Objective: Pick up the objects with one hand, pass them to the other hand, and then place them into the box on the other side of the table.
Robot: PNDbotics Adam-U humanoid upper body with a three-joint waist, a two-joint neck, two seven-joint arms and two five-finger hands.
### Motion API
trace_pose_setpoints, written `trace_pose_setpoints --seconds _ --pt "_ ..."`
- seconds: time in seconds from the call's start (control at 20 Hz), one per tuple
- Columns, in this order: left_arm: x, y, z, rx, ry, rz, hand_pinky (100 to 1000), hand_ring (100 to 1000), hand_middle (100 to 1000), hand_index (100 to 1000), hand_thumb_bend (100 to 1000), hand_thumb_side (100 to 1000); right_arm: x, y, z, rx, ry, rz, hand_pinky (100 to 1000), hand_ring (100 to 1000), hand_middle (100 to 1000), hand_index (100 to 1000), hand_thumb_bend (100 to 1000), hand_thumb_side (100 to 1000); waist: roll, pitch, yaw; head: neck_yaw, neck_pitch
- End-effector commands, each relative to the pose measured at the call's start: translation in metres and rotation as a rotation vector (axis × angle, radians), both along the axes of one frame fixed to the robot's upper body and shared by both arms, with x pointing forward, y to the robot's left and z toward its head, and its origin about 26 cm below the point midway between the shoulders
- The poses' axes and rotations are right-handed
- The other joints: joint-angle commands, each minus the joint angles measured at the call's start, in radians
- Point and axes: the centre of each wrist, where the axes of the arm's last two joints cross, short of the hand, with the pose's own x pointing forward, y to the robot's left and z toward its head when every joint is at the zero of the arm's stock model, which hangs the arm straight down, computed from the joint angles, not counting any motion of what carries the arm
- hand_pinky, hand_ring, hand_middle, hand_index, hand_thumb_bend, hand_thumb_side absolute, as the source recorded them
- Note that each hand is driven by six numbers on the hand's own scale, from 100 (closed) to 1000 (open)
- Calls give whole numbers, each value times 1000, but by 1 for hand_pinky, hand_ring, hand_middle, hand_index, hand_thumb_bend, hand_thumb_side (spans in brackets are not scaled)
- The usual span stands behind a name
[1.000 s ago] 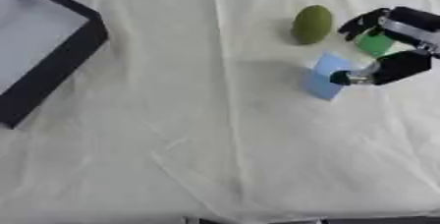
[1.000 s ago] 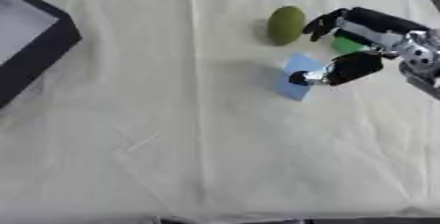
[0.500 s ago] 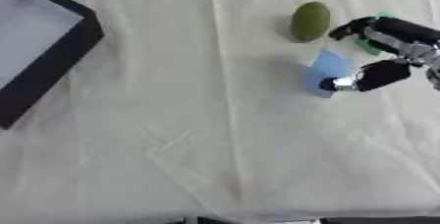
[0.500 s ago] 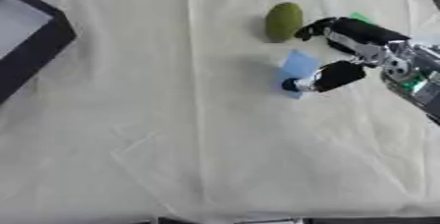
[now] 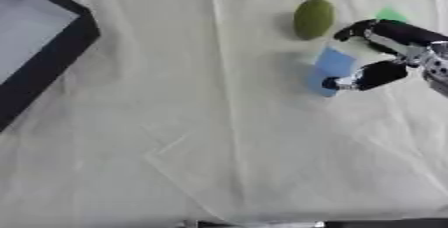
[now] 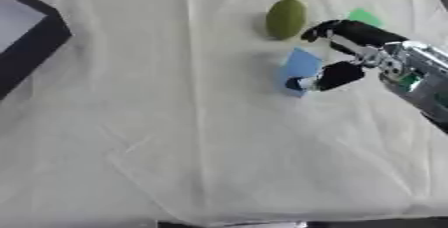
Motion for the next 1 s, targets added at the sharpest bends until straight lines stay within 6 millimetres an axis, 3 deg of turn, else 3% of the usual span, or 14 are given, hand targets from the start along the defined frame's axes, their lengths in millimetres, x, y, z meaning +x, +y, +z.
trace_pose_setpoints --seconds 0.05,1.0 --pt "-5 4 19 27 -39 12 767 734 752 769 659 556 3 -5 6 -37 0 -12 859 915 790 894 627 638 7 -11 4 -7 5" --pt "-7 5 20 31 -48 16 768 733 751 764 655 559 12 -17 1 -94 33 -69 852 900 758 877 584 667 2 5 18 -22 -3"
